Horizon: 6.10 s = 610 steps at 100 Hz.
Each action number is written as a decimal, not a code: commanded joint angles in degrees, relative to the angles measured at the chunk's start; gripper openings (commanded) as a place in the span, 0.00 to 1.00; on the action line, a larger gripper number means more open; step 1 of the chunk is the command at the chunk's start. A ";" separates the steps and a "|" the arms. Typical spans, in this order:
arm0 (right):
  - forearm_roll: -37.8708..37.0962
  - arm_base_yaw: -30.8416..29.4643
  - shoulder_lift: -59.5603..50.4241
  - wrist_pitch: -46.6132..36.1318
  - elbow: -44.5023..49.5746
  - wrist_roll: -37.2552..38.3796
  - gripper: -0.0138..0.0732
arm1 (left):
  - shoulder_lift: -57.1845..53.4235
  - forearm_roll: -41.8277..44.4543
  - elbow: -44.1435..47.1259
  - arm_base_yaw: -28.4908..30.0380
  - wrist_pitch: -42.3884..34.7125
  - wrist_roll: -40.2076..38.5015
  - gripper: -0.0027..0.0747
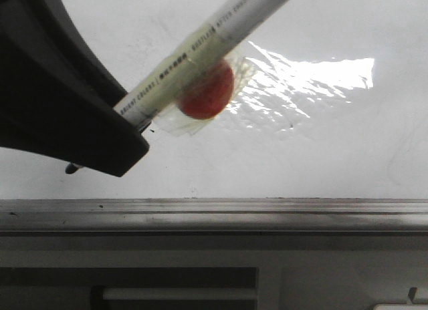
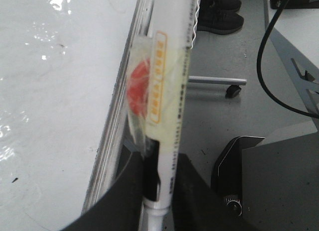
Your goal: Write number 9 on whiteboard
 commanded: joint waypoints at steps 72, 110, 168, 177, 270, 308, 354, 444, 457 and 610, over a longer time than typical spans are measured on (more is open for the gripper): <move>9.89 9.70 18.43 -15.51 -1.75 -1.82 0.30 | -1.20 -2.89 -1.90 -0.55 -2.17 1.16 0.01; 2.98 9.12 18.43 0.46 -5.63 1.13 0.09 | -4.15 -2.57 -1.90 -0.44 -0.15 -8.76 0.24; -52.06 8.74 10.77 -0.55 -24.85 50.07 0.12 | -33.11 20.41 1.91 -0.44 -0.54 -51.12 0.27; -59.33 8.74 7.32 -8.24 -16.40 50.17 0.12 | -36.87 21.81 4.02 -0.44 -1.50 -55.39 0.15; -63.66 1.33 10.96 -25.23 -2.30 54.98 0.12 | -40.67 20.26 11.72 -0.44 -12.81 -57.67 0.04; -61.10 2.07 16.26 -20.25 -2.30 55.15 0.11 | -40.67 20.26 11.72 -0.44 -12.81 -57.67 0.04; -63.78 -0.38 14.61 -14.77 -5.54 55.15 0.11 | -40.67 20.26 11.72 -0.44 -12.81 -57.67 0.04; -56.00 12.70 11.95 -5.21 -5.03 58.33 0.11 | -39.98 20.90 11.72 -0.44 -11.38 -57.33 0.06; -56.00 15.78 9.22 -5.21 -11.18 56.78 0.11 | -37.58 21.11 11.72 -0.56 -11.38 -52.70 0.30; -49.59 30.47 19.96 -5.59 -10.93 41.55 0.27 | -0.58 -7.66 2.36 -7.20 -9.65 -7.83 0.01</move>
